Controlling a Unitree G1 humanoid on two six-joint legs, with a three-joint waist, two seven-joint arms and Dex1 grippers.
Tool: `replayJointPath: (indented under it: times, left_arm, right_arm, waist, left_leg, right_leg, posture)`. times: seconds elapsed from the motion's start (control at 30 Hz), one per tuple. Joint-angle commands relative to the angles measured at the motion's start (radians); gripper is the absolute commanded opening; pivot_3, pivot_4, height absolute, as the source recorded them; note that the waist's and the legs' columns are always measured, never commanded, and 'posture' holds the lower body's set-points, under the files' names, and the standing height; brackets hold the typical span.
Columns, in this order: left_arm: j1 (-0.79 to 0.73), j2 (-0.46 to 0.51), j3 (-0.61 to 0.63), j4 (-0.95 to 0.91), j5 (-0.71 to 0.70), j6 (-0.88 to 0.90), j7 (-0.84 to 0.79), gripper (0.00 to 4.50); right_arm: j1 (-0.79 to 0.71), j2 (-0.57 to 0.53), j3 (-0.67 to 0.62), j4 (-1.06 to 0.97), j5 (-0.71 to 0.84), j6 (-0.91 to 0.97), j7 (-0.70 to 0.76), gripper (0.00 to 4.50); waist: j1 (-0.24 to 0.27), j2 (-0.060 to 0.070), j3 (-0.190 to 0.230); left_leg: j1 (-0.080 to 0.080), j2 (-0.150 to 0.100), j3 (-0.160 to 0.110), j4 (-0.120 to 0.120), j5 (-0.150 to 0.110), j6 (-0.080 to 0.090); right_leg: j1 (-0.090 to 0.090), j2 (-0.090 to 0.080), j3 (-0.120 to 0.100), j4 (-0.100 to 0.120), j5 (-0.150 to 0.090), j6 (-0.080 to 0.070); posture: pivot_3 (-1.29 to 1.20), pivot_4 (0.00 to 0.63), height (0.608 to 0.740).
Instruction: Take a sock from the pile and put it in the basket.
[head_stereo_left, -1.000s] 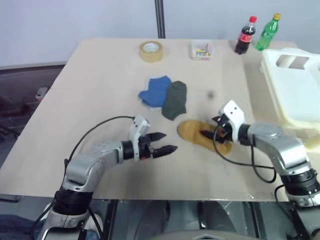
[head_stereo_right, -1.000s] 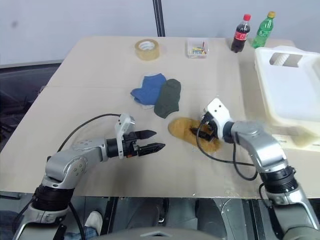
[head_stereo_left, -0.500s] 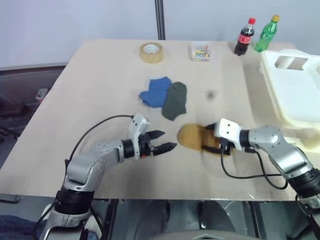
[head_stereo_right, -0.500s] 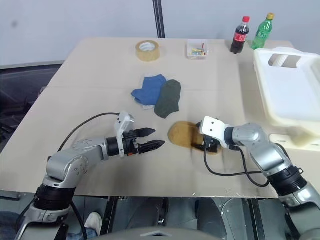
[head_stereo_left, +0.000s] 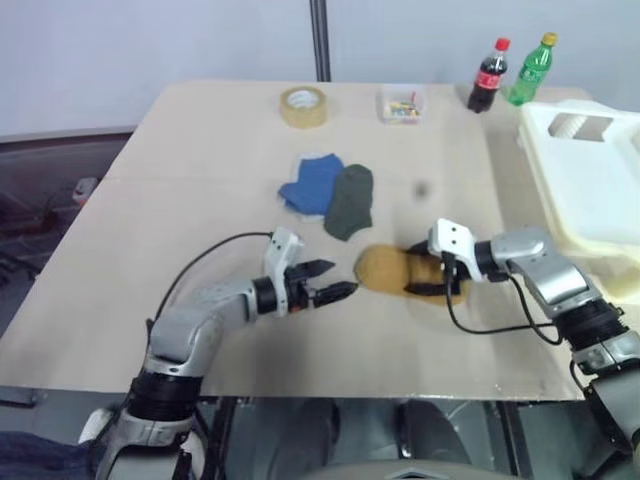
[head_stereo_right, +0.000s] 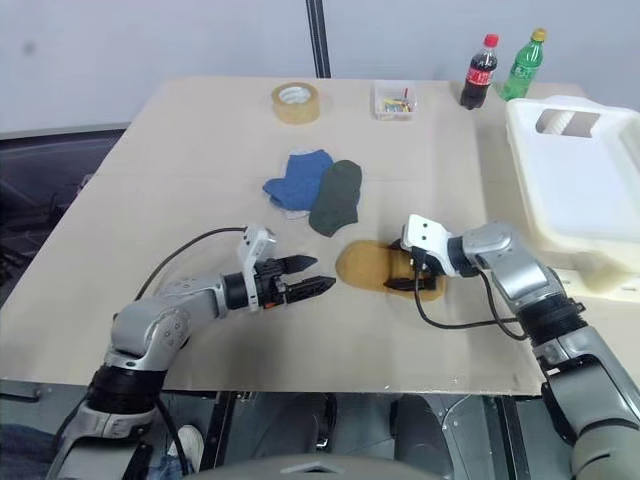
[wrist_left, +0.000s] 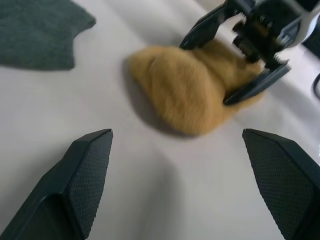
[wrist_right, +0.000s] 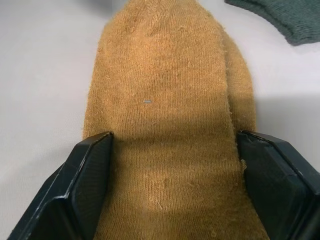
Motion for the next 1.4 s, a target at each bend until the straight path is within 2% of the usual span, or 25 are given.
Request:
replayJointPath:
  times: [0.03,0.17,0.33,0.43,0.63,0.7,0.8,1.0,1.4]
  left_arm:
    - [-0.099,-0.067,0.080,0.083,-0.099,0.143,0.082,4.44]
    - [-0.194,-0.123,0.080,0.168,-0.120,0.280,0.146,4.44]
    - [-0.237,-0.128,0.038,0.227,-0.098,0.376,0.149,4.44]
    - [-0.245,-0.129,0.019,0.248,-0.081,0.365,0.131,4.44]
    - [-0.301,-0.208,0.076,0.359,-0.087,0.330,0.134,4.44]
    - [-0.310,-0.231,0.084,0.384,-0.083,0.320,0.140,4.44]
    - [-0.312,-0.257,0.078,0.415,-0.065,0.293,0.142,4.44]
    - [-0.309,-0.273,0.074,0.423,-0.056,0.279,0.132,4.44]
    - [-0.328,-0.342,0.126,0.449,-0.119,0.204,0.028,4.44]
  right_arm:
    - [0.001,-0.035,-0.028,-0.016,-0.040,-0.014,0.003,4.07]
    - [-0.001,-0.030,-0.054,-0.066,-0.040,0.000,-0.022,4.07]
    - [0.014,-0.056,-0.128,-0.187,-0.010,0.056,-0.054,4.07]
    - [0.053,-0.070,-0.148,-0.267,0.003,0.081,-0.060,4.07]
    - [0.098,-0.063,-0.206,-0.425,0.065,0.198,-0.099,4.07]
    - [0.097,-0.056,-0.216,-0.422,0.054,0.235,-0.144,4.07]
    - [0.100,-0.023,-0.186,-0.308,-0.043,0.263,-0.271,4.07]
    - [0.124,0.048,-0.153,-0.212,-0.095,0.296,-0.362,4.07]
    - [0.150,0.105,-0.129,-0.205,-0.122,0.293,-0.394,4.07]
  waist:
    - [0.000,0.000,0.000]
    - [-0.005,0.000,0.000]
    - [-0.005,0.000,0.000]
    - [-0.002,0.000,0.000]
    - [0.001,0.000,0.000]
    - [0.002,0.000,0.000]
    - [0.002,0.000,0.000]
    - [-0.002,0.000,0.000]
    - [-0.011,-0.001,-0.003]
  left_leg:
    - [-0.001,0.000,0.000,0.000,0.000,0.000]
    - [-0.001,-0.001,-0.001,0.001,0.001,-0.001]
    - [-0.003,-0.001,0.000,0.000,0.002,-0.004]
    - [-0.003,-0.001,0.000,0.000,0.002,-0.004]
    - [-0.003,-0.001,0.000,0.000,0.002,-0.004]
    - [-0.003,-0.001,0.000,0.001,0.002,-0.004]
    - [-0.003,-0.001,0.000,0.001,0.003,-0.004]
    - [-0.003,-0.002,0.001,0.000,0.003,-0.004]
    - [0.001,-0.001,0.001,0.000,0.003,-0.005]
  right_leg:
    - [0.000,0.000,0.000,0.000,0.000,0.000]
    - [0.000,0.000,-0.001,0.000,0.000,0.000]
    - [-0.003,0.001,0.000,0.000,0.000,0.000]
    - [-0.002,0.000,0.000,0.000,0.000,0.000]
    - [-0.002,-0.001,0.000,0.000,0.000,0.000]
    - [-0.002,-0.001,0.000,0.000,0.000,0.000]
    - [-0.002,-0.001,0.000,0.000,0.000,0.000]
    - [-0.002,-0.001,0.001,0.000,0.000,0.000]
    - [0.000,0.001,0.001,0.001,0.000,0.000]
  posture:
    - [0.00,0.150,0.738]
    - [0.00,0.150,0.738]
    - [0.00,0.150,0.738]
    - [0.00,0.150,0.738]
    - [0.00,0.150,0.738]
    - [0.00,0.150,0.738]
    - [0.00,0.150,0.738]
    - [0.00,0.150,0.738]
    - [0.00,0.150,0.738]
